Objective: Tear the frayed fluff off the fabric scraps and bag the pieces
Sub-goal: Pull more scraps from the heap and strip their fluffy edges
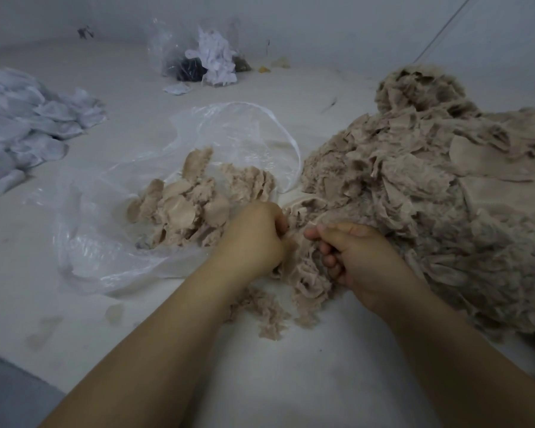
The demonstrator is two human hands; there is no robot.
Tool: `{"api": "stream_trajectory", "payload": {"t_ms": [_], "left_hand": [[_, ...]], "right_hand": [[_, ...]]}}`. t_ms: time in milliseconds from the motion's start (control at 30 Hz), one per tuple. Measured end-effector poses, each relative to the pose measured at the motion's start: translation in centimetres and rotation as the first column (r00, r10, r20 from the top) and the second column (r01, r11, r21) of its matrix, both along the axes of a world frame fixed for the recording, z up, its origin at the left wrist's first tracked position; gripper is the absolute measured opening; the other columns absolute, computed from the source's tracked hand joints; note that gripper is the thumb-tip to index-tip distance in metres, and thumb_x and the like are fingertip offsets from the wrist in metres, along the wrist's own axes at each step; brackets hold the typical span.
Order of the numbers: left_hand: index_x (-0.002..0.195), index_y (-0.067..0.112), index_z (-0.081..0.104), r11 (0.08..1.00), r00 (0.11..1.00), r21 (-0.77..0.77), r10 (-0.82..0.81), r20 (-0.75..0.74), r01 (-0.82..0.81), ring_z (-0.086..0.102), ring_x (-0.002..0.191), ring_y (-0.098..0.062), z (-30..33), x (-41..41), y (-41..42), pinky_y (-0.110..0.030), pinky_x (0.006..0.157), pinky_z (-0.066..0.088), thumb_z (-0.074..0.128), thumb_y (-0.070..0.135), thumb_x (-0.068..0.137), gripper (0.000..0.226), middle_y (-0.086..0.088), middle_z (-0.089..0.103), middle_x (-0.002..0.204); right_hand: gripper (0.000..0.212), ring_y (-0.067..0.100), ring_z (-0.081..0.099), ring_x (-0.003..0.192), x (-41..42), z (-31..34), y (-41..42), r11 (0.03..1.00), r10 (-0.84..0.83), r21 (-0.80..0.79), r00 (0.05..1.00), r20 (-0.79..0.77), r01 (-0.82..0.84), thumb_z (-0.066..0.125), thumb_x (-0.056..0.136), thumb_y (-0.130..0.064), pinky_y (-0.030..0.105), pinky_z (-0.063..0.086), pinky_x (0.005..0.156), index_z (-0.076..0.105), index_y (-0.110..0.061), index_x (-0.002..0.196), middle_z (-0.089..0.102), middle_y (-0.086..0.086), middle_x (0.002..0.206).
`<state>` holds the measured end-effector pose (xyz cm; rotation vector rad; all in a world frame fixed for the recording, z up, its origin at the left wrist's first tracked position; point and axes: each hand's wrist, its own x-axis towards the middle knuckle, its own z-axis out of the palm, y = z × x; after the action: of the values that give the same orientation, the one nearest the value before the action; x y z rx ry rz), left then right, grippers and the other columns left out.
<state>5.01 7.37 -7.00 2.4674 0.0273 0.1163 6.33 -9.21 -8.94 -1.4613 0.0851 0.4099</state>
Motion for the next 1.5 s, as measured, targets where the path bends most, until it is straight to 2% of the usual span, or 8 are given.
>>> {"api": "stream_trajectory", "payload": {"t_ms": [200,333,500,800,933,1200,1333,1500], "left_hand": [[0.075,0.009,0.061,0.889,1.000,-0.458,-0.005,-0.024,-0.006,0.056,0.043,-0.017,0.4,-0.1,-0.5,-0.024,0.041,0.042,0.066,0.010,0.092,0.018,-0.009,0.060,0.055],[0.080,0.009,0.055,0.748,0.997,-0.661,0.022,-0.073,-0.065,0.053,0.037,-0.024,0.8,-0.3,-0.8,-0.025,0.035,0.041,0.053,0.010,0.100,0.021,-0.026,0.060,0.060],[0.084,0.009,0.056,0.694,0.992,-0.710,0.104,-0.071,-0.123,0.058,0.042,-0.022,0.3,-0.1,-0.6,-0.029,0.039,0.047,0.055,0.020,0.100,0.020,-0.008,0.066,0.054],[0.110,-0.008,0.059,0.660,0.994,-0.744,0.040,-0.099,-0.101,0.057,0.040,-0.027,0.3,-0.1,-1.2,-0.028,0.039,0.046,0.069,0.010,0.091,0.028,-0.036,0.064,0.080],[0.084,-0.008,0.062,0.665,0.998,-0.744,0.054,-0.042,-0.067,0.054,0.040,-0.025,0.3,0.0,-1.2,-0.027,0.037,0.042,0.066,0.013,0.093,0.023,-0.023,0.063,0.059],[0.077,0.000,0.060,0.539,0.966,-0.834,0.256,0.032,-0.115,0.054,0.039,-0.023,0.2,0.0,-1.0,-0.027,0.038,0.043,0.059,0.010,0.097,0.023,-0.015,0.061,0.053],[0.077,0.002,0.061,0.497,0.953,-0.859,0.302,0.035,-0.125,0.053,0.039,-0.021,0.4,0.3,-0.4,-0.024,0.038,0.041,0.058,0.011,0.098,0.023,-0.015,0.061,0.055],[0.076,0.003,0.065,0.567,0.978,-0.816,0.207,0.016,-0.107,0.050,0.036,-0.023,0.4,0.1,-0.3,-0.024,0.036,0.038,0.063,0.013,0.096,0.022,-0.026,0.062,0.060]], "right_hand": [[0.007,0.003,0.043,0.042,-0.3,0.1,0.1,0.999,0.019,-0.044,0.997,0.073,-0.015,0.069,0.089,-0.013,0.016,0.033,0.038,0.069,-0.019,0.092,0.054,-0.006,0.054],[0.033,0.005,0.036,0.037,-0.4,0.2,0.1,0.995,0.019,-0.095,0.995,0.100,-0.009,0.069,0.090,-0.020,0.014,0.030,0.036,0.060,-0.018,0.058,0.045,-0.004,0.047],[0.040,0.007,0.034,0.037,-0.5,0.3,0.1,0.995,0.018,-0.100,0.995,0.099,-0.008,0.066,0.093,-0.023,0.016,0.030,0.036,0.067,-0.022,0.053,0.046,-0.003,0.046],[0.025,0.009,0.037,0.046,-0.4,0.1,0.0,0.991,0.077,-0.122,0.990,0.114,-0.063,0.073,0.085,-0.033,0.021,0.031,0.042,0.070,-0.019,0.065,0.045,-0.003,0.053],[0.024,0.011,0.031,0.044,-0.4,0.0,-0.1,0.991,0.073,-0.119,0.989,0.126,-0.058,0.071,0.088,-0.026,0.019,0.028,0.039,0.071,-0.011,0.069,0.040,-0.001,0.049],[0.029,0.013,0.026,0.045,-0.2,-0.2,-0.3,0.978,0.147,-0.171,0.979,0.142,-0.122,0.071,0.087,-0.031,0.021,0.026,0.041,0.072,-0.020,0.060,0.037,0.000,0.049],[0.017,0.009,0.038,0.042,-0.1,-0.3,-0.8,0.953,0.222,-0.239,0.966,0.132,-0.186,0.079,0.079,-0.025,0.018,0.034,0.042,0.074,-0.016,0.065,0.049,-0.003,0.046],[0.011,0.002,0.051,0.045,-0.2,0.3,-0.8,0.937,0.283,-0.239,0.955,0.087,-0.256,0.082,0.073,-0.014,0.015,0.041,0.044,0.079,-0.022,0.079,0.065,-0.007,0.056]]}}
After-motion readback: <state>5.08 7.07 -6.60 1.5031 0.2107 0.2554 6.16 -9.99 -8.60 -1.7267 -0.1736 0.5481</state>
